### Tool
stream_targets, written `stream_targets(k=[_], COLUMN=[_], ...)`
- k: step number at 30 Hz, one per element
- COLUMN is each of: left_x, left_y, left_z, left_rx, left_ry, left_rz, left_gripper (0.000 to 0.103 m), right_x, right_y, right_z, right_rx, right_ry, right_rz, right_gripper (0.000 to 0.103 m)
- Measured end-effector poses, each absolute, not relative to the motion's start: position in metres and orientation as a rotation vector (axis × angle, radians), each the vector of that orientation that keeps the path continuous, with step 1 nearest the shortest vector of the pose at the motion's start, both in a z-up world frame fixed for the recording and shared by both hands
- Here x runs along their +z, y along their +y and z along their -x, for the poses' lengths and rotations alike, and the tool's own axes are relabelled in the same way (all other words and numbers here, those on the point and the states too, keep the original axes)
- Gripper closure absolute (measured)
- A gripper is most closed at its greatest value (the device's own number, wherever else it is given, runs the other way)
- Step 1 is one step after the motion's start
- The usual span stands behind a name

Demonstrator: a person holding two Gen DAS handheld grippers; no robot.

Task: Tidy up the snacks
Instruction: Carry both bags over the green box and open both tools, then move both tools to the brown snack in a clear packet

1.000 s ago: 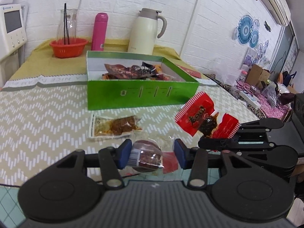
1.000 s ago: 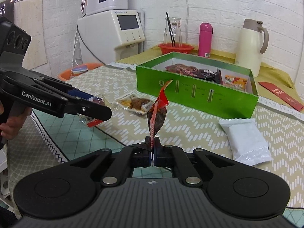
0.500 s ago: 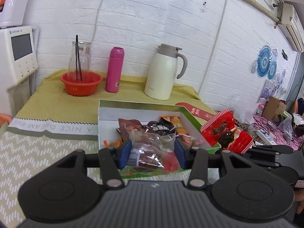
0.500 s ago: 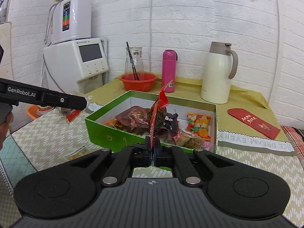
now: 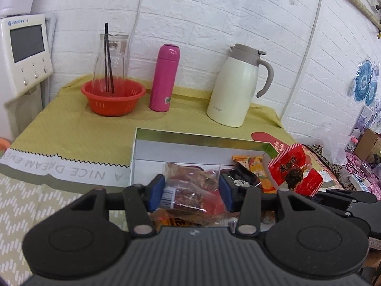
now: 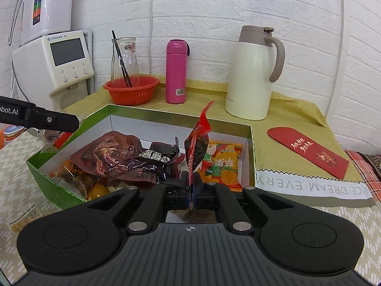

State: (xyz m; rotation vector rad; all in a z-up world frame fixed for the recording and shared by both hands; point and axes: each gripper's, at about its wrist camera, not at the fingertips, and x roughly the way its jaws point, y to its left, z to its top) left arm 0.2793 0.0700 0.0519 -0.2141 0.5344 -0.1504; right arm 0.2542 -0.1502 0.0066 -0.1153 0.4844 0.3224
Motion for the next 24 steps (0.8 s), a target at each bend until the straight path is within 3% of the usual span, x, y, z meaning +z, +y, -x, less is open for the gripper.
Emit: stream_targets(k=[2,4,5,7,8,24], left_x=[0.048,0.045,0.044,0.042,0.041,0.051], left_y=[0.07,0.069,0.068,0.069,0.068,0.054], left_z=[-0.289,-0.295,-0.297,-0.294,-0.292,-0.274], left_rx=[-0.149,-0.164,-0.173,-0.178,-0.168,-0.059], left_ry=[0.541,0.542,0.537,0.5,0.479,0.494], left_rz=[0.218,0.217,0.22,0.24,0.243,0.168], left_gripper=[0.054,0.048,0.039,0.018,0.015,0.014], right_x=[0.004,0.001,-0.001,-0.003,-0.004,0.01], right_y=[-0.147,-0.143,-0.142,-0.14,-0.141,-0.148], right_z=[-0.261,-0.267,-0.268,-0.265,-0.263,-0.229], right_rx=[0.329,0.361,0.376,0.384,0.38,0.384], right_ry=[0.48,0.491,0.491,0.471,0.45,0.371], right_rz=[0.128,0.151,0.166,0.199,0.215,0.257], right_gripper=[0.097,0.072,0.061,0.012,0.001,0.0])
